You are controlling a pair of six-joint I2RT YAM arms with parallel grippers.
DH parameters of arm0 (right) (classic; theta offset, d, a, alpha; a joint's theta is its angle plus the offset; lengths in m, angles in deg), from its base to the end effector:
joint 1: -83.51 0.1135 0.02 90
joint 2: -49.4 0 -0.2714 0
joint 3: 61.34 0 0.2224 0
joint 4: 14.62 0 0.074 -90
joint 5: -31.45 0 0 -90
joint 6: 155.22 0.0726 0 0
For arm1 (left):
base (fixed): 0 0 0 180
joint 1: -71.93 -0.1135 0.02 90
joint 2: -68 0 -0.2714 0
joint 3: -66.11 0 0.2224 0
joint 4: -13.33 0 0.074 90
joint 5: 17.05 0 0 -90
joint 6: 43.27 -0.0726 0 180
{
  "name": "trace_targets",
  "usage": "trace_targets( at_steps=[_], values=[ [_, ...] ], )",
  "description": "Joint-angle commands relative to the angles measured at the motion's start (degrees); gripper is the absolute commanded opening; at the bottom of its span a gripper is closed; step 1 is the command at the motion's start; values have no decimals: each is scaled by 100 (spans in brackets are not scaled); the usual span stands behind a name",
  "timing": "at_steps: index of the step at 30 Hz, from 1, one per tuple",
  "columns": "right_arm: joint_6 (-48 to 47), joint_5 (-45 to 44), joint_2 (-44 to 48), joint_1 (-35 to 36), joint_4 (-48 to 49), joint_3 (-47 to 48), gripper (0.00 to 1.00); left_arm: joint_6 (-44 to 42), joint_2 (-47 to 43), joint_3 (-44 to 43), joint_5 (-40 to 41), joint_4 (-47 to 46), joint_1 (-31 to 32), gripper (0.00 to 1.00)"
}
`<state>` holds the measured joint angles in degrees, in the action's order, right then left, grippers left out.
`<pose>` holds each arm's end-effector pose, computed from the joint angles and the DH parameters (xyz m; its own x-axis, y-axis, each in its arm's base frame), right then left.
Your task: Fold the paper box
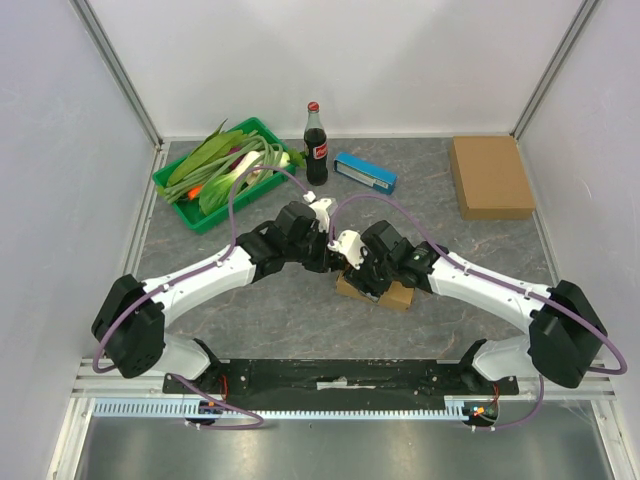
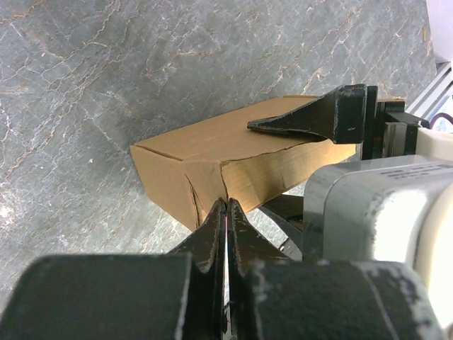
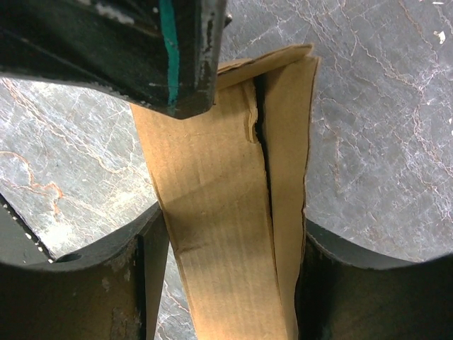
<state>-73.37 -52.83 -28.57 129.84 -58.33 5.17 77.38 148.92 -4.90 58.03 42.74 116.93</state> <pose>0.1777 0.1966 0.2147 -0.4535 -0.6793 -0.5770 -0.8317 0.5552 0.0000 0.2044 -0.2308 0.2519 -0.8056 0.1089 -0.5824 0.4806 0.6951 -0.5347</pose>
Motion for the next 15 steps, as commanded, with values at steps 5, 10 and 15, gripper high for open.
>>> trace_targets(
  at_steps=[5, 10, 15],
  values=[
    [41, 281, -192, -80, 177, 48, 63, 99, -253, -389, -548, -208, 45, 2],
    [41, 334, -183, -89, 195, 39, 63, 90, -253, 111, -557, -461, 36, 2],
    [41, 369, -148, -97, 221, 30, 63, -322, -454, 507, -153, -453, 45, 2]
  ],
)
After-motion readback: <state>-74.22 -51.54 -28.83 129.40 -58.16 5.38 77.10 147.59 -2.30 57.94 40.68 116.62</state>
